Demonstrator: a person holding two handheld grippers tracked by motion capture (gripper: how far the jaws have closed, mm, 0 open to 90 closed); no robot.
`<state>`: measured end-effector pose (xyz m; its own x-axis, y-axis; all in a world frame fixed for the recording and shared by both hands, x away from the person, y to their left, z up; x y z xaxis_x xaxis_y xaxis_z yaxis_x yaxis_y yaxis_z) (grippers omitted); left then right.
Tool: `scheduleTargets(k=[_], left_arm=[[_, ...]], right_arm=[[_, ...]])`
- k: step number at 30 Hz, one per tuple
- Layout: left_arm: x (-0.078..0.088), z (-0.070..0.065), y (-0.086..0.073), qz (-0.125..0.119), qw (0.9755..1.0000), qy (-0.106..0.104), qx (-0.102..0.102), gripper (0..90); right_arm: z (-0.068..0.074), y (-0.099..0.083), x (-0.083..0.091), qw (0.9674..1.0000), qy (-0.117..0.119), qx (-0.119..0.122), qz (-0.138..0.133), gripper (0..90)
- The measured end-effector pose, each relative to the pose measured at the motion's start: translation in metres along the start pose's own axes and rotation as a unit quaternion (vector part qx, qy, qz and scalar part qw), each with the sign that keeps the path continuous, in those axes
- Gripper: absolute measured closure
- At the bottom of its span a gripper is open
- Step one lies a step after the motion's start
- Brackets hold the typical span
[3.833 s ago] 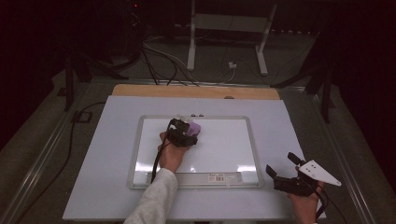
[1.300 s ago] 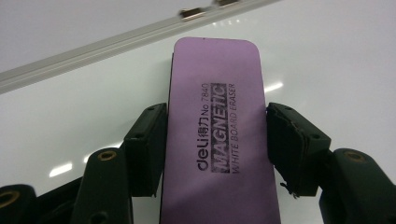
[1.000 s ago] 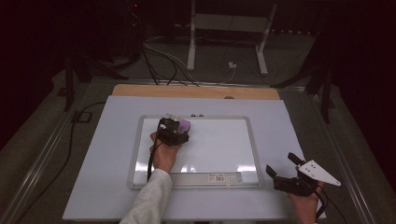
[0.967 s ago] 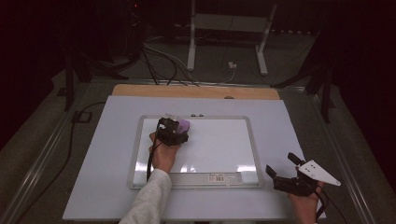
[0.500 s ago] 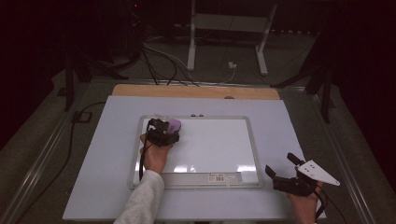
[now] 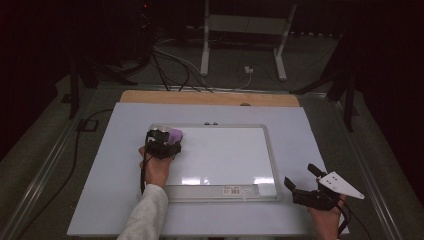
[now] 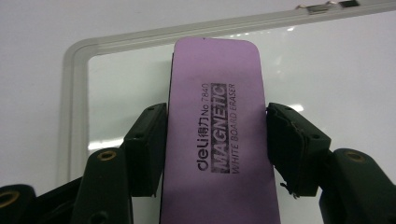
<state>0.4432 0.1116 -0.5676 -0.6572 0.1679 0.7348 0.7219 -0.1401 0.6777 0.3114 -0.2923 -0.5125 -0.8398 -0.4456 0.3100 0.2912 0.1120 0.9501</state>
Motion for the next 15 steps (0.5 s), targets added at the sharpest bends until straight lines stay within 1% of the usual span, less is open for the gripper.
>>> scheduleTargets(k=[5,9,15], left_arm=[[-0.001,0.007,-0.002,-0.002,0.9999,0.011,0.008,42.1],[0.0,0.014,-0.002,-0.005,0.9996,0.026,0.012,42.0],[0.0,0.017,-0.004,-0.007,0.9994,0.031,0.013,41.9]], right_arm=[[0.0,0.0,0.0,1.0,0.0,0.0,-0.001,0.8],[0.0,0.0,0.0,1.0,0.0,-0.001,-0.001,0.8],[0.0,0.0,0.0,1.0,0.001,-0.001,0.0,0.8]])
Point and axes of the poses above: each handheld gripper's, and its own axes: x roughly backward along the jaws, y roughly out of its top, z roughly to its left, the point moved 10 cm from there along -x, roughly forward along the jaws
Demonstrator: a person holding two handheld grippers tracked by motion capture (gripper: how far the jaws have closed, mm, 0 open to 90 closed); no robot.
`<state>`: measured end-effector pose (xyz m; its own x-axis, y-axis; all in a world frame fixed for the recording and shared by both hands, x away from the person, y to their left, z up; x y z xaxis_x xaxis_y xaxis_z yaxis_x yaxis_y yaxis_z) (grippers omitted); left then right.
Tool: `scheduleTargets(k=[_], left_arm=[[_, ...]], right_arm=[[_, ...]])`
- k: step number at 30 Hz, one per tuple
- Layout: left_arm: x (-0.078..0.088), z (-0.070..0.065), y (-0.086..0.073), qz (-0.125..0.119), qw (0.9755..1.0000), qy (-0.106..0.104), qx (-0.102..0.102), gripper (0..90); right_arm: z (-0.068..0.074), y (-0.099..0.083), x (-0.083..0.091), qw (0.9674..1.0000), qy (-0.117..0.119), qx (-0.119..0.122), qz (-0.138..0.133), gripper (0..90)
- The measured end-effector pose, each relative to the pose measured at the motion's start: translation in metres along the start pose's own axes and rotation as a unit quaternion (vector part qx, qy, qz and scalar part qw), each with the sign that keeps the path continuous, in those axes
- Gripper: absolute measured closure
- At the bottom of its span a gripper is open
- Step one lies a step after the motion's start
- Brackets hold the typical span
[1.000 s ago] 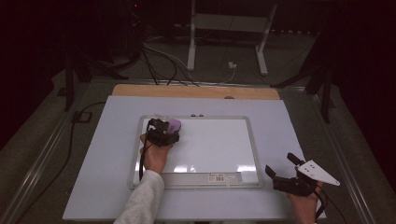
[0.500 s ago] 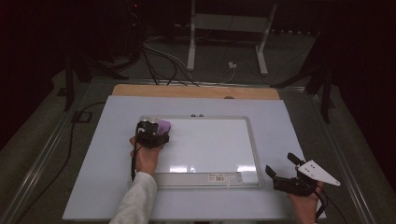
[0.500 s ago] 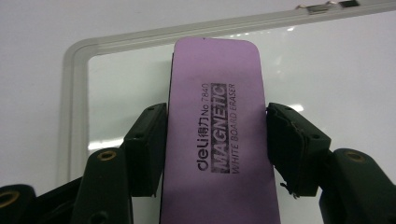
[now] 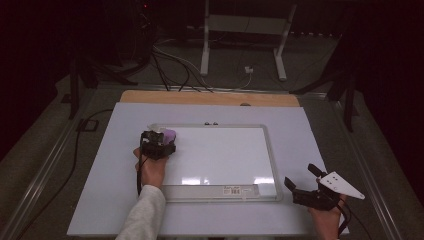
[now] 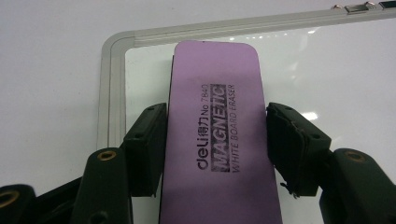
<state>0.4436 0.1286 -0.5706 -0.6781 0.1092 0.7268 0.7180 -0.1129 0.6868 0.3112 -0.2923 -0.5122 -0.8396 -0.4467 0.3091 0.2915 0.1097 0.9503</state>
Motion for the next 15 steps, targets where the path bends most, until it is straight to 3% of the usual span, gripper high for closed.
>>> scheduleTargets(k=[3,8,12,15], left_arm=[[-0.001,-0.001,0.0,-0.002,1.0,0.006,0.001,34.3],[0.005,-0.006,0.006,-0.033,0.9994,-0.003,-0.009,22.0],[0.014,-0.016,0.011,-0.058,0.9972,-0.026,-0.04,20.8],[0.018,-0.024,0.012,-0.06,0.994,-0.047,-0.078,21.7]], right_arm=[[0.0,0.0,0.0,1.0,0.0,0.0,0.0,0.8],[0.0,0.0,0.0,1.0,0.0,-0.001,-0.001,0.8],[0.0,0.0,0.0,1.0,0.001,0.001,-0.001,0.8],[0.0,0.0,0.0,1.0,0.0,0.0,0.0,0.8]])
Point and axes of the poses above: each handheld gripper's, and its own axes: x roughly backward along the jaws, y roughly out of its top, z roughly to its left, the point moved 10 cm from there along -x, roughly forward along the jaws
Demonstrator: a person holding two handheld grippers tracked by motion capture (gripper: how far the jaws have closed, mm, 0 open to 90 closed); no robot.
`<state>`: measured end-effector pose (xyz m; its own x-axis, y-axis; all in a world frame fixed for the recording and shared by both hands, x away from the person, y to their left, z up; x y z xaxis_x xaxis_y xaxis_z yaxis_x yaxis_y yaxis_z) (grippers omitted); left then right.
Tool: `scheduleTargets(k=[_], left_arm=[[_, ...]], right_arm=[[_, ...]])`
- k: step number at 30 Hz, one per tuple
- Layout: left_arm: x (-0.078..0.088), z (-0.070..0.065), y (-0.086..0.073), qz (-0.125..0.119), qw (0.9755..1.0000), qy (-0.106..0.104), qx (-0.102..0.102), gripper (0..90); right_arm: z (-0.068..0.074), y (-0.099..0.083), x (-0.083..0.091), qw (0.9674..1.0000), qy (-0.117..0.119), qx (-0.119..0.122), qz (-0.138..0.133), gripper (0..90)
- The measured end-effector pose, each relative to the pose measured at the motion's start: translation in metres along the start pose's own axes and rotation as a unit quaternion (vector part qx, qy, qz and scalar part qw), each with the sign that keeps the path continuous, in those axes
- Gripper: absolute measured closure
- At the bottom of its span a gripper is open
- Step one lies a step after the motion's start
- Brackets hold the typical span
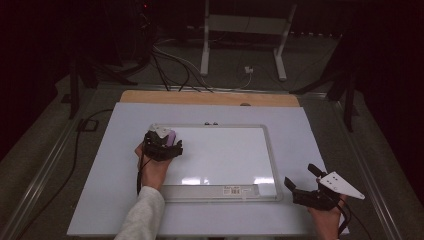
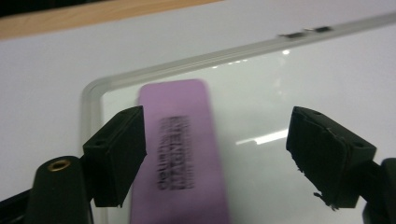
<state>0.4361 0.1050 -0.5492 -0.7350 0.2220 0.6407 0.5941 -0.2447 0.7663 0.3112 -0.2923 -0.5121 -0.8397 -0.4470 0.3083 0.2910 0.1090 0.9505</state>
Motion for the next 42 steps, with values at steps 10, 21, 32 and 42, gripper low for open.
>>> scheduleTargets(k=[10,21,32,42], left_arm=[[-0.007,0.008,-0.017,0.049,0.9986,0.003,-0.02,22.7],[-0.006,0.019,-0.018,0.046,0.9987,0.008,-0.017,23.9],[-0.005,0.031,-0.027,0.064,0.9975,0.026,-0.013,36.1],[-0.002,0.039,-0.03,0.065,0.9966,0.05,0.01,63.8]], right_arm=[[0.0,0.0,0.0,1.0,0.001,0.0,0.0,0.8],[0.001,0.0,0.0,1.0,0.002,0.0,-0.001,0.8],[0.001,0.0,-0.001,1.0,0.002,0.0,0.001,0.8],[0.002,0.0,-0.001,1.0,0.003,0.0,0.002,0.8]])
Point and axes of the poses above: each handheld gripper's, and its own axes: x roughly backward along the jaws, y roughly out of its top, z roughly to its left, the point moved 10 cm from there along -x, roughly forward along the jaws
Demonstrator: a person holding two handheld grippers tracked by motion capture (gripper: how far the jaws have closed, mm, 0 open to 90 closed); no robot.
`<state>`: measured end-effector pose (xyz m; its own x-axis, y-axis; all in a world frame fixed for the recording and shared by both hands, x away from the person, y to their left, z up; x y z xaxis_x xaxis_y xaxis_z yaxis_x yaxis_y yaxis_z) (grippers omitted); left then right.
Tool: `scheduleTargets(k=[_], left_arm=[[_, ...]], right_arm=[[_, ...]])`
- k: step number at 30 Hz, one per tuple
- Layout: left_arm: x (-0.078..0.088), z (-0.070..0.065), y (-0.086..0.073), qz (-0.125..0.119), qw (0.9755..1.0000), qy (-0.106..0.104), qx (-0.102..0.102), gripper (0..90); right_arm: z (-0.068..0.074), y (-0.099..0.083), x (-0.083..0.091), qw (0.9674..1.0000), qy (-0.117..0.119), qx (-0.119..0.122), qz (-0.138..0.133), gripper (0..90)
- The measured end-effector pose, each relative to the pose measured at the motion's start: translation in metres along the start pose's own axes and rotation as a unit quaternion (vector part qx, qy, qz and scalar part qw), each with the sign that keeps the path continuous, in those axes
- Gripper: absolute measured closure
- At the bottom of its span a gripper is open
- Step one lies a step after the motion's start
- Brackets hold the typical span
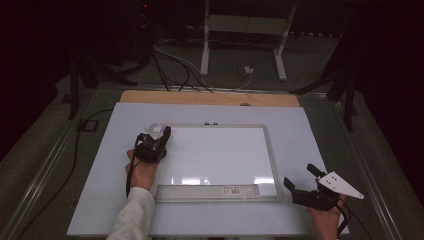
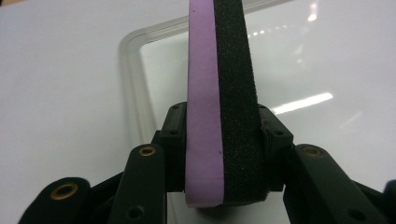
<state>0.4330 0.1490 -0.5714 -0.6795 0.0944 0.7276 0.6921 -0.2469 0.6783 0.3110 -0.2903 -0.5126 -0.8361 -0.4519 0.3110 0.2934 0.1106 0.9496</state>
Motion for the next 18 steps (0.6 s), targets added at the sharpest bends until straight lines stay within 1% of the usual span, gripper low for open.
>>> scheduleTargets(k=[2,5,8,12,18], left_arm=[[-0.001,0.004,0.0,0.001,0.9999,0.007,0.013,64.0],[-0.002,0.008,0.0,0.002,0.9995,0.01,0.029,64.1],[-0.004,0.01,0.001,0.0,0.9987,0.012,0.05,64.1],[-0.006,0.012,0.003,0.001,0.9976,0.024,0.065,64.1],[-0.009,0.015,0.006,0.001,0.9953,0.034,0.091,64.1]], right_arm=[[0.0,0.0,0.0,1.0,0.0,-0.001,0.0,0.8],[-0.001,0.0,0.0,1.0,-0.001,-0.002,-0.002,0.8],[-0.001,0.0,0.0,1.0,-0.001,-0.001,-0.001,0.8],[-0.001,0.0,0.0,1.0,-0.001,0.0,-0.001,0.8],[-0.002,0.001,0.001,1.0,-0.001,-0.001,-0.003,0.8]])
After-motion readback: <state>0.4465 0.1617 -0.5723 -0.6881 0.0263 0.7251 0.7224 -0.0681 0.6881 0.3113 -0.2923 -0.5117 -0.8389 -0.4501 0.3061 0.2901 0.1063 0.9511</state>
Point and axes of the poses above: each handheld gripper's, and its own axes: x roughly backward along the jaws, y roughly out of its top, z roughly to its left, the point moved 10 cm from there along -x, roughly forward along the jaws
